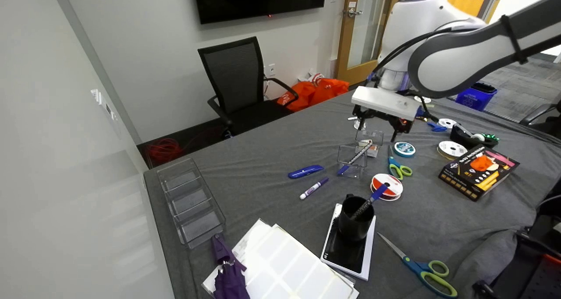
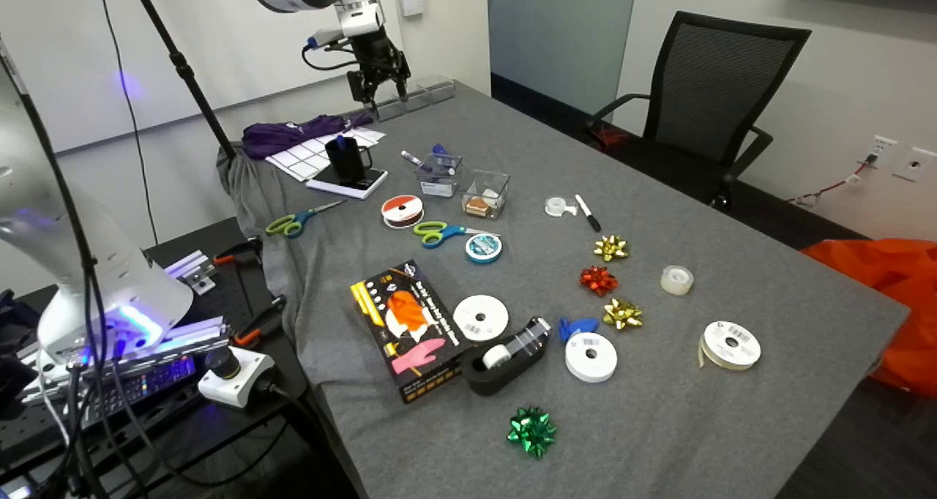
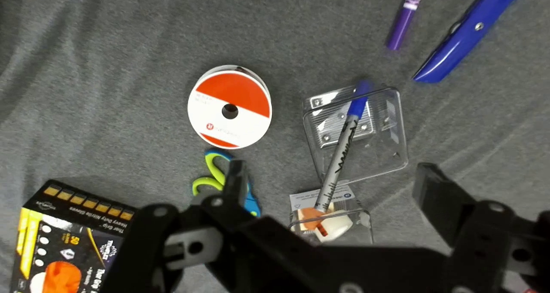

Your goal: Put the marker next to the black box

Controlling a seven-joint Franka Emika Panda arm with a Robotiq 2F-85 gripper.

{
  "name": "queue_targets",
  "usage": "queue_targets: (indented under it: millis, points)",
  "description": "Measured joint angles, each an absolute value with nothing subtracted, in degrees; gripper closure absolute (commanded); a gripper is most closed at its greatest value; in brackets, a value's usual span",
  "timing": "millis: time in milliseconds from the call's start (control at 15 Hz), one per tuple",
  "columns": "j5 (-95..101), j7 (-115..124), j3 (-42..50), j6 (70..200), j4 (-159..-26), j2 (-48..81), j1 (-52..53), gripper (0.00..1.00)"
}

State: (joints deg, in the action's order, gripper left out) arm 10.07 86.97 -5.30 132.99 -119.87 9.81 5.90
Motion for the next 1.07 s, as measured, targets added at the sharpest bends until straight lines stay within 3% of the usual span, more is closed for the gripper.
queue_targets:
  millis: [67,133,400,600,867,1067]
  points:
    - [11.4,89.8,-4.7,133.0,-119.0,11.4,6.3,0.18]
    - [12.4,92.4,-4.0,133.0,-117.9,13.2,6.7,0.28]
    - [13.7,100.0,-1.2,133.0,-112.5,20.3,8.5,0.57]
    - [13.7,103.8,0.8,133.0,-108.4,25.0,9.9,0.58]
    - [14.2,107.7,3.4,132.9,-104.0,30.1,11.5,0.48]
    - [15.1,109.8,5.0,132.9,-101.6,33.3,12.6,0.6]
